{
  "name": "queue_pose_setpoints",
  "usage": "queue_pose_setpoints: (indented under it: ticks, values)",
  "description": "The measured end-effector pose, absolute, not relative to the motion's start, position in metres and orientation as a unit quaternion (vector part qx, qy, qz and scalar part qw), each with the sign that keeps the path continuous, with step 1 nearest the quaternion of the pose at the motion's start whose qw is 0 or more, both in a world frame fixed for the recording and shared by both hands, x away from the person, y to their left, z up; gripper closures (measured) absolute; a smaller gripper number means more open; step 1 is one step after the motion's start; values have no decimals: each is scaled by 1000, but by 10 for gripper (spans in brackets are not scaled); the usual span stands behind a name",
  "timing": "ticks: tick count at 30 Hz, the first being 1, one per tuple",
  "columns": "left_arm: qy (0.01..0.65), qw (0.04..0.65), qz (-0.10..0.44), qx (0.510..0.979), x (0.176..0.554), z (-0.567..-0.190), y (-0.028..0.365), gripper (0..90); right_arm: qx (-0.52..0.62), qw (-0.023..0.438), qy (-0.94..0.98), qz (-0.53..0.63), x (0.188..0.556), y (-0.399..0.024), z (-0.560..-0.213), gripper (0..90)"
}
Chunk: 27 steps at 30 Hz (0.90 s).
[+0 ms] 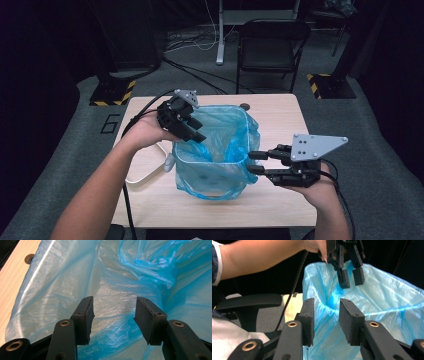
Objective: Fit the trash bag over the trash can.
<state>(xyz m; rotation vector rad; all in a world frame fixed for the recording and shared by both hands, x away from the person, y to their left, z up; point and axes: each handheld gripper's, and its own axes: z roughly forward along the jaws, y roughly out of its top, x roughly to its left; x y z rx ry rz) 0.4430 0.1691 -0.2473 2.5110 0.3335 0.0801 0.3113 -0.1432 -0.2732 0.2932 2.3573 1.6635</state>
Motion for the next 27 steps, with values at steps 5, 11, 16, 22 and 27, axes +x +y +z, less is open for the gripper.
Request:
queue_pose_setpoints:
  ticks: [5,11,16,22,27]
  values:
    - [97,319,28,942,435,-244,176,483,108,122,806,569,311,-149,-275,635]
    - [59,302,19,951,420,-246,176,491,116,122,803,572,312,-155,-277,626]
    - [58,289,5,956,418,-252,173,471,116,122,801,575,312,-156,-278,618]
    - [59,289,13,955,418,-252,173,460,128,123,799,575,314,-160,-280,602]
    - [67,334,29,940,414,-241,184,448,138,125,795,577,317,-166,-281,582]
